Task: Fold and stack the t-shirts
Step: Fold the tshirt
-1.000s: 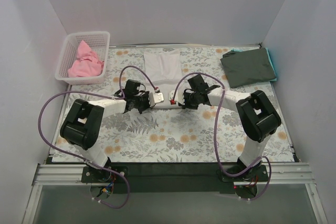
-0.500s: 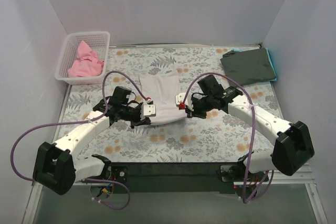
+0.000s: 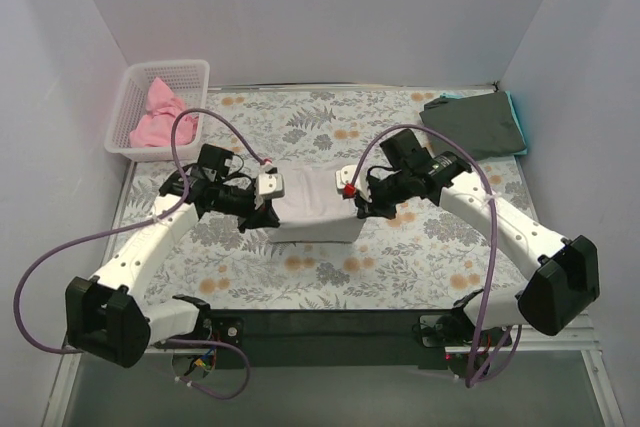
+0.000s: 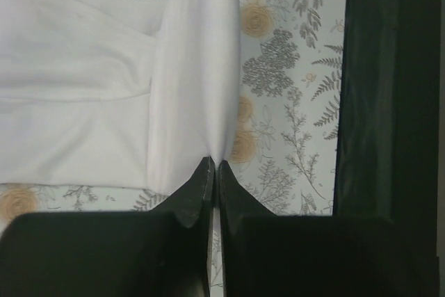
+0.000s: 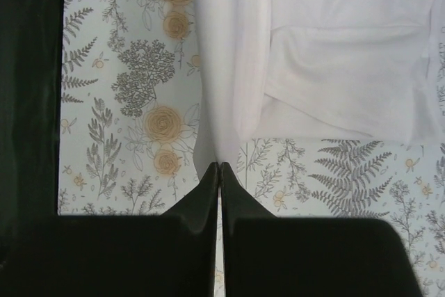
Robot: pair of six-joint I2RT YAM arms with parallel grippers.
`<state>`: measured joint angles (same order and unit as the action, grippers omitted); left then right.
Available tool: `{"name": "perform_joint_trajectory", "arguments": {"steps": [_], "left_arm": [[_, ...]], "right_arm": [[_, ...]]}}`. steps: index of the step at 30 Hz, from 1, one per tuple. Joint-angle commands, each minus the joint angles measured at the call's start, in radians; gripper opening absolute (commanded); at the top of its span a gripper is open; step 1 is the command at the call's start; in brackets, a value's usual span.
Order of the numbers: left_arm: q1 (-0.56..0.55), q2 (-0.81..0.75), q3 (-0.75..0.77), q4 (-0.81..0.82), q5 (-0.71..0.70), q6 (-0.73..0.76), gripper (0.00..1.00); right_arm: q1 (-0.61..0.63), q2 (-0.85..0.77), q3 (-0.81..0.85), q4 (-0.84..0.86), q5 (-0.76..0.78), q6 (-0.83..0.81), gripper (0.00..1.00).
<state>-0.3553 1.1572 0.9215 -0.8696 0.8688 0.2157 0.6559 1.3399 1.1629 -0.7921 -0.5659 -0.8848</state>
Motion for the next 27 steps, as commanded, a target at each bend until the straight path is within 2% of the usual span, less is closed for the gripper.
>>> {"name": "perform_joint_trajectory", "arguments": {"steps": [1, 5, 14, 21, 22, 27], "left_arm": [[0.067, 0.070, 0.102, -0.064, 0.052, 0.060, 0.00], [0.136, 0.177, 0.183, -0.042, 0.056, 0.097, 0.00], [0.205, 0.507, 0.456, 0.081, 0.062, 0.010, 0.00], [0.214, 0.788, 0.573, 0.243, -0.040, -0.076, 0.00], [0.214, 0.849, 0.608, 0.285, -0.088, -0.129, 0.00], [0.219, 0.989, 0.709, 0.334, -0.145, -0.185, 0.01]], "right_arm": [[-0.038, 0.033, 0.086, -0.029, 0.018, -0.060, 0.01], [-0.084, 0.114, 0.179, -0.032, -0.002, -0.088, 0.01], [-0.191, 0.424, 0.470, -0.026, -0.025, -0.197, 0.01], [-0.228, 0.770, 0.713, -0.015, -0.020, -0.210, 0.01], [-0.239, 0.833, 0.769, -0.003, -0.008, -0.197, 0.01], [-0.254, 0.958, 0.857, 0.033, 0.021, -0.164, 0.01]]}}
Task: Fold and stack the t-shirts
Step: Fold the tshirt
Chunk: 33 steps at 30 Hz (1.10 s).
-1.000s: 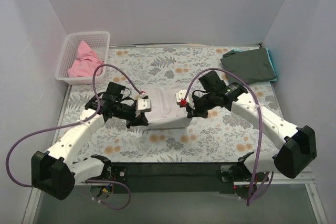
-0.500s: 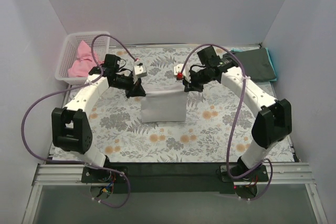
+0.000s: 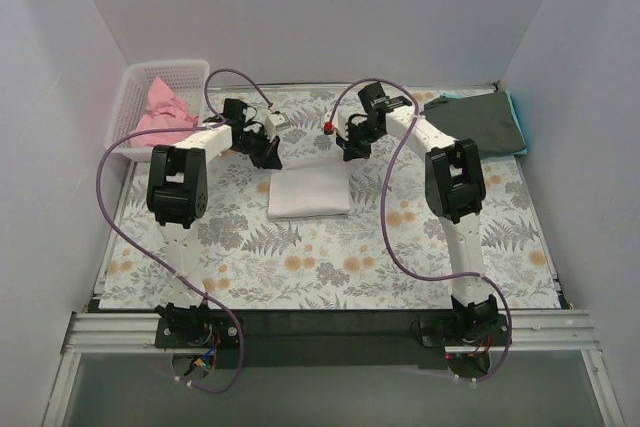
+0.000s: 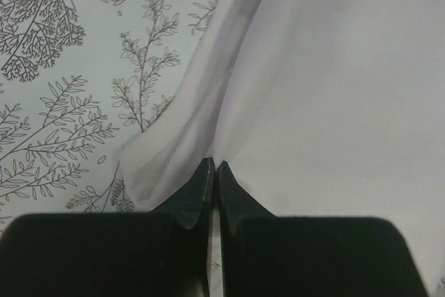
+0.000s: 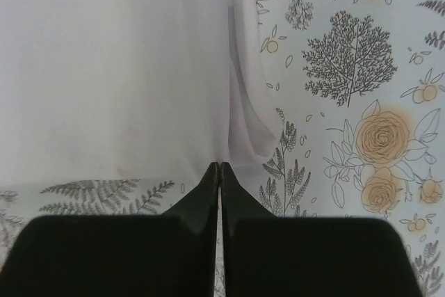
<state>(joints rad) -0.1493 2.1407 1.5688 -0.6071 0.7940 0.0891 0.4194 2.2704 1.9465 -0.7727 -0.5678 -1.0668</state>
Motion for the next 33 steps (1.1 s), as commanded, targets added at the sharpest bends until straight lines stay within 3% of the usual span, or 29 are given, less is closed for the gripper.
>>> {"name": "perform_joint_trajectory", "arguments": {"steps": [1, 5, 10, 14, 17, 24, 29, 30, 31, 33], "left_arm": [[0.013, 0.016, 0.068, 0.096, -0.084, -0.074, 0.02], [0.016, 0.035, 0.088, 0.102, -0.081, -0.083, 0.15], [0.020, -0.037, -0.012, 0.112, -0.073, -0.124, 0.18], [0.043, -0.114, -0.067, 0.144, -0.035, -0.190, 0.13], [0.051, -0.146, -0.113, 0.204, -0.050, -0.230, 0.03], [0.051, -0.133, -0.151, 0.273, -0.096, -0.301, 0.01], [0.057, -0.107, -0.159, 0.302, -0.171, -0.360, 0.01], [0.059, -0.105, -0.158, 0.302, -0.173, -0.367, 0.02], [0.059, -0.104, -0.155, 0.302, -0.177, -0.370, 0.05], [0.060, -0.104, -0.145, 0.293, -0.190, -0.390, 0.26]], "right_arm": [[-0.019, 0.032, 0.071, 0.024, 0.022, 0.024, 0.01], [-0.021, 0.029, 0.042, 0.085, 0.045, 0.067, 0.01], [-0.021, -0.015, 0.043, 0.190, 0.083, 0.169, 0.01], [-0.021, -0.057, 0.066, 0.210, 0.063, 0.255, 0.01], [-0.018, -0.080, 0.043, 0.226, 0.046, 0.277, 0.01], [-0.005, -0.085, -0.069, 0.357, 0.049, 0.320, 0.01], [0.004, 0.009, -0.011, 0.391, 0.095, 0.372, 0.01], [0.004, 0.017, 0.000, 0.394, 0.101, 0.383, 0.05], [0.005, 0.024, 0.009, 0.398, 0.115, 0.390, 0.19], [0.005, 0.023, 0.028, 0.401, 0.140, 0.419, 0.32]]}}
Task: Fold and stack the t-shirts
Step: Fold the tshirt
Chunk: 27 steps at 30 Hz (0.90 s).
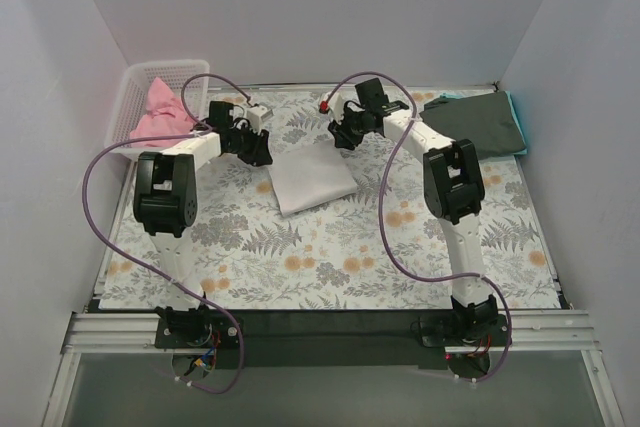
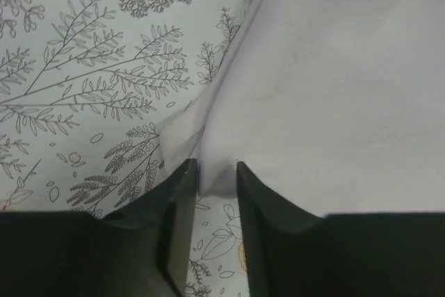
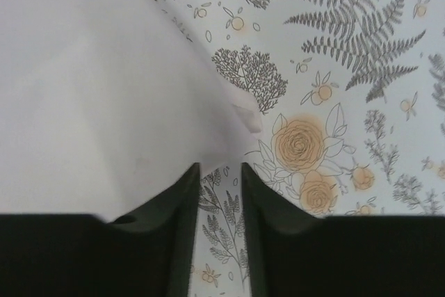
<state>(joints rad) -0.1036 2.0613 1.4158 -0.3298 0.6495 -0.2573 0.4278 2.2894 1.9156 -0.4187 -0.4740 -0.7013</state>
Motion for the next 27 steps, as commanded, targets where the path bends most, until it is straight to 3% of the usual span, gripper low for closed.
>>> {"name": "perform_joint_trajectory", "arguments": {"steps": [1, 4, 7, 10, 14, 17, 20, 27], "left_arm": [[0.015, -0.023, 0.024, 0.008, -0.050, -0.045, 0.32], [0.015, -0.026, 0.061, -0.012, -0.074, -0.068, 0.47], [0.024, -0.038, 0.119, -0.035, -0.093, -0.126, 0.49], [0.035, -0.096, 0.134, -0.055, -0.004, -0.187, 0.45], [0.022, -0.135, 0.103, -0.057, 0.134, -0.330, 0.40], [0.012, -0.113, 0.101, -0.046, 0.185, -0.456, 0.37], [0.008, -0.072, 0.066, 0.014, 0.182, -0.584, 0.34], [0.021, 0.006, -0.006, 0.078, 0.089, -0.645, 0.33]], "right_arm": [[-0.003, -0.004, 0.063, 0.047, 0.070, 0.062, 0.40], [-0.012, -0.068, 0.033, 0.047, 0.103, 0.082, 0.48], [-0.021, -0.160, -0.006, 0.037, 0.115, 0.129, 0.55], [-0.021, -0.258, -0.050, 0.011, 0.053, 0.181, 0.58], [-0.021, -0.333, -0.122, -0.044, -0.107, 0.279, 0.55], [-0.021, -0.323, -0.179, -0.098, -0.253, 0.348, 0.47], [-0.021, -0.297, -0.257, -0.111, -0.371, 0.410, 0.39], [-0.023, -0.173, -0.326, -0.098, -0.445, 0.439, 0.35]]}}
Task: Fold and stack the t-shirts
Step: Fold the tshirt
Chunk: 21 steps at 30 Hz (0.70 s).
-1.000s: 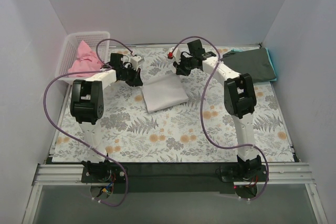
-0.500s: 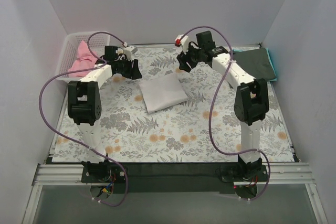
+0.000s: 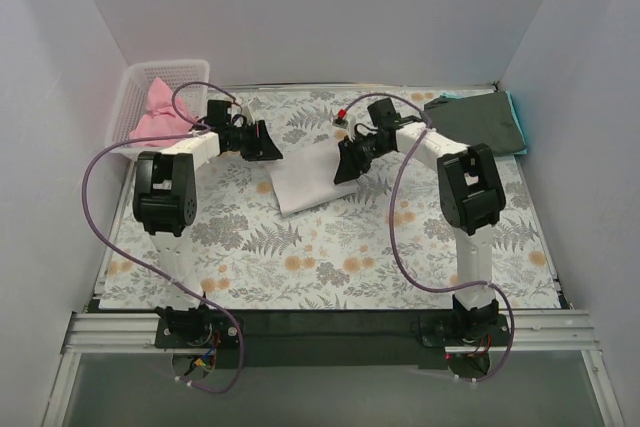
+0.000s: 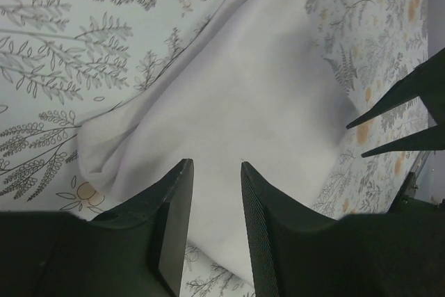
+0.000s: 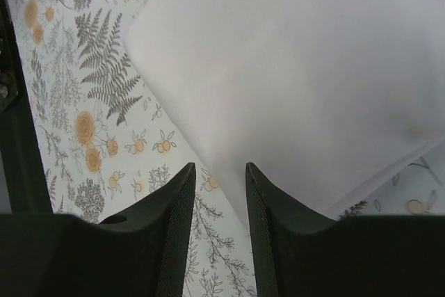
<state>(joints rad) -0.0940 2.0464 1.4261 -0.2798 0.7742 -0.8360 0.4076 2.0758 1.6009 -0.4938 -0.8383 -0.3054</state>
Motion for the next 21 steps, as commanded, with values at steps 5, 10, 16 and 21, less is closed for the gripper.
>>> {"name": "perform_joint_trajectory", "arguments": {"steps": [5, 10, 16, 21], "left_arm": [[0.028, 0.101, 0.026, 0.019, -0.058, -0.040, 0.33], [0.075, 0.175, 0.149, -0.124, -0.064, 0.032, 0.35], [0.062, -0.041, 0.116, -0.118, 0.034, 0.230, 0.46], [-0.160, -0.315, -0.084, -0.086, -0.244, 0.584, 0.51]], "right_arm": [[-0.013, 0.122, 0.005, 0.000, -0.053, 0.046, 0.34], [-0.019, 0.095, -0.010, -0.025, -0.036, 0.016, 0.40], [-0.035, -0.155, -0.036, -0.057, 0.023, 0.009, 0.52], [-0.082, -0.264, -0.131, -0.040, 0.122, 0.174, 0.64]]}}
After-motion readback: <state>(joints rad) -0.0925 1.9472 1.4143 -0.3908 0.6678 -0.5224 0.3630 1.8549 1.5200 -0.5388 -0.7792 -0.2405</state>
